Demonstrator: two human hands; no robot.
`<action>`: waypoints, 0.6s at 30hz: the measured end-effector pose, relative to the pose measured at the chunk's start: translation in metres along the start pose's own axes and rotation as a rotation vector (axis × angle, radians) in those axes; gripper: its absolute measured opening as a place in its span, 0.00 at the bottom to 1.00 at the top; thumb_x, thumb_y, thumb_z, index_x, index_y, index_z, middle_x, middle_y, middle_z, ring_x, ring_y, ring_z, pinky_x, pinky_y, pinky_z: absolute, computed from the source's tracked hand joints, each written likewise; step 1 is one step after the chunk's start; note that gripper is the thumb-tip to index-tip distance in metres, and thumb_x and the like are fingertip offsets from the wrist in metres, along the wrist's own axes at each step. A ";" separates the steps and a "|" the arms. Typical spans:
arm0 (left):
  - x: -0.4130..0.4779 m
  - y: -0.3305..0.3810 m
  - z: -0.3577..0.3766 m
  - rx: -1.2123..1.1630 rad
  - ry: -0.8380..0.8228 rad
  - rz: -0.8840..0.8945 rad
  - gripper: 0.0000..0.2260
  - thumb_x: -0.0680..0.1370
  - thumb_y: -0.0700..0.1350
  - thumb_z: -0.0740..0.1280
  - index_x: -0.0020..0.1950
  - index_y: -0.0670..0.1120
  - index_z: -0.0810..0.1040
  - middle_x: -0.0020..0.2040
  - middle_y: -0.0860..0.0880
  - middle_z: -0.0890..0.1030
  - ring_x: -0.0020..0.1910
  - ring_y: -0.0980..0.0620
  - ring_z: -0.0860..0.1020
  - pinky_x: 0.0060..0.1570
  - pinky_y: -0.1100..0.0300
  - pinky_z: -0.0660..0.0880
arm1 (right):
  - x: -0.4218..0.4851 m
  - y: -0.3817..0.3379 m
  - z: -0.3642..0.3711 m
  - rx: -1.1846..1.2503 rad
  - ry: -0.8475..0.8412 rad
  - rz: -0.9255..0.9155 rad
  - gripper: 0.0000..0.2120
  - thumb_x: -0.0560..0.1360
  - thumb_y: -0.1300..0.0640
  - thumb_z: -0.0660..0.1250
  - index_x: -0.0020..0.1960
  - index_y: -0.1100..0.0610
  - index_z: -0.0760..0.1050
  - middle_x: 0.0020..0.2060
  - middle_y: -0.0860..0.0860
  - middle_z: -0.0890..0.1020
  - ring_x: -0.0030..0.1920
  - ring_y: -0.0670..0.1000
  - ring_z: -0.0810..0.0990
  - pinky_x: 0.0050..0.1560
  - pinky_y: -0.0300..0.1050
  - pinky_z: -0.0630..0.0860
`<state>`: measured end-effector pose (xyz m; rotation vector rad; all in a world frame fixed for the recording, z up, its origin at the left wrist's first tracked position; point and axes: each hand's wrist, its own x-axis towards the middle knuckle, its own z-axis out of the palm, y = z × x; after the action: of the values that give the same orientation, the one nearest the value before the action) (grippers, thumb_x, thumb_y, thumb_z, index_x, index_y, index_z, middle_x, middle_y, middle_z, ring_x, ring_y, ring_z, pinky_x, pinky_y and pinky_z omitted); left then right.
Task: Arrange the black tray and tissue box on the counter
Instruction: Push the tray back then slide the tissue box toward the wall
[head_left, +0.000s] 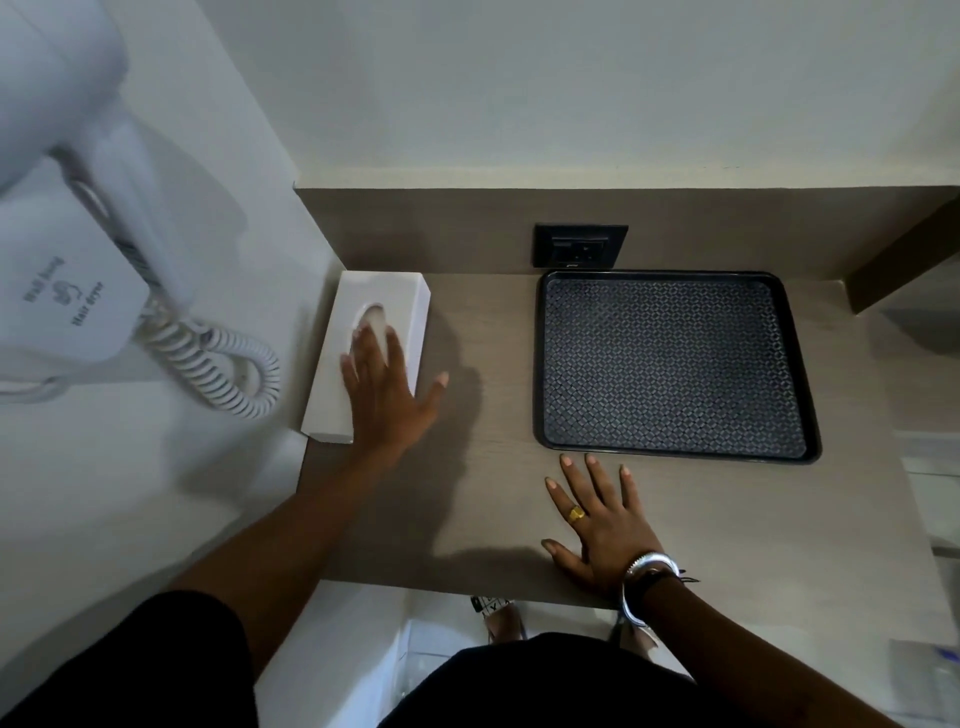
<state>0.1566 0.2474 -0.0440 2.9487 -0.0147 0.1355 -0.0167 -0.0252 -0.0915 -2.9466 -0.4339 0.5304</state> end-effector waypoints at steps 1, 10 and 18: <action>-0.012 -0.006 0.002 0.041 -0.002 0.110 0.42 0.74 0.68 0.59 0.80 0.45 0.55 0.81 0.38 0.52 0.80 0.38 0.52 0.77 0.40 0.47 | 0.000 0.000 -0.001 -0.001 0.004 -0.002 0.37 0.73 0.31 0.56 0.76 0.49 0.61 0.77 0.54 0.59 0.76 0.62 0.57 0.71 0.67 0.47; -0.032 -0.036 0.015 0.213 -0.079 0.287 0.42 0.74 0.74 0.53 0.80 0.49 0.55 0.81 0.42 0.55 0.79 0.41 0.56 0.77 0.41 0.50 | -0.001 -0.002 -0.004 -0.018 -0.011 0.004 0.37 0.73 0.31 0.55 0.76 0.49 0.61 0.77 0.54 0.59 0.76 0.62 0.57 0.71 0.66 0.47; 0.001 -0.036 0.017 0.260 -0.061 0.188 0.34 0.78 0.67 0.52 0.78 0.49 0.60 0.79 0.39 0.60 0.78 0.39 0.61 0.74 0.35 0.56 | 0.000 -0.001 -0.003 -0.019 -0.024 0.009 0.37 0.73 0.31 0.55 0.76 0.49 0.59 0.77 0.54 0.59 0.76 0.62 0.57 0.71 0.67 0.49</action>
<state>0.1600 0.2799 -0.0674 3.2058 -0.3067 0.0788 -0.0162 -0.0244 -0.0884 -2.9643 -0.4311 0.5663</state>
